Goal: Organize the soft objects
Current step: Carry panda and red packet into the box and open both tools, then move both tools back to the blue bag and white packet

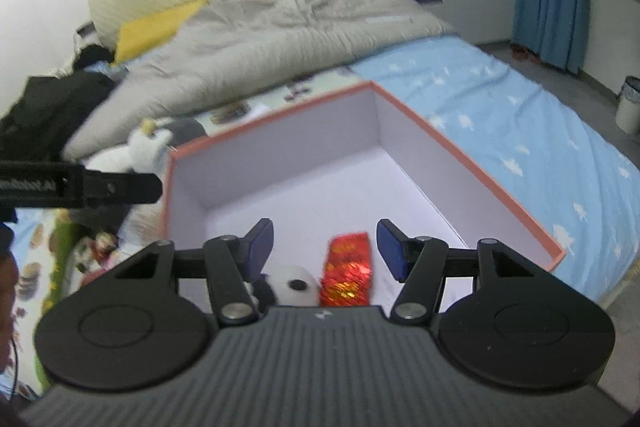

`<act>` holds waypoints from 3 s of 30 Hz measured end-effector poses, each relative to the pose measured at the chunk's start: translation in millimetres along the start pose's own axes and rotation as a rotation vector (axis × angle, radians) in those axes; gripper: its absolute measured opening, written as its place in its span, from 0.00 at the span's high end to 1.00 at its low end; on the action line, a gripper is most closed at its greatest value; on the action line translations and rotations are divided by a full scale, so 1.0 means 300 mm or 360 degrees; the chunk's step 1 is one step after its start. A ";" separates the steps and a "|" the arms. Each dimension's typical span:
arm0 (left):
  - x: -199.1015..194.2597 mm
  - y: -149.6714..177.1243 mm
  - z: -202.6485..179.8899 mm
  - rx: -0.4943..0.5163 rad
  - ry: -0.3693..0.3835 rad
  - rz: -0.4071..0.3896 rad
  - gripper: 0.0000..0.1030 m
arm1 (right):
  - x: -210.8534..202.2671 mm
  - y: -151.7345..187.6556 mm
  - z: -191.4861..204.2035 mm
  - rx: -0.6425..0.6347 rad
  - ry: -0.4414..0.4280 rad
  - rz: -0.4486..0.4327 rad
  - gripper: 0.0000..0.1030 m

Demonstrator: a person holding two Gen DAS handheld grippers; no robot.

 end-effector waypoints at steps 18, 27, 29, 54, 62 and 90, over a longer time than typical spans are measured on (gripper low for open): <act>-0.306 0.145 0.172 -0.0050 -0.0125 -0.0240 0.24 | -0.190 0.040 0.268 -0.0125 -0.0211 -0.0215 0.42; -0.322 0.286 0.306 -0.0162 -0.0208 -0.0206 0.24 | -0.171 0.167 0.406 -0.0219 -0.0267 -0.0128 0.42; -0.329 0.312 0.332 -0.0181 -0.0225 -0.0204 0.24 | -0.166 0.187 0.430 -0.0224 -0.0281 -0.0108 0.42; -0.218 0.488 0.629 -0.0463 -0.0326 -0.0107 0.24 | 0.027 0.512 0.633 -0.0431 -0.0409 0.0287 0.42; -0.066 0.362 0.641 -0.0295 -0.0276 -0.0081 0.24 | 0.135 0.514 0.677 -0.0498 -0.0404 0.0338 0.42; 0.364 0.170 0.645 -0.0037 -0.0268 0.0042 0.22 | 0.293 0.483 0.681 -0.0433 -0.0416 0.0398 0.85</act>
Point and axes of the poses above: each gripper's, at about its wrist camera, not at the fingertips, and x roughly the way its jaws point, z to its left, y to its underside, the point moved 8 cm from there along x, roughly the way its jaws point
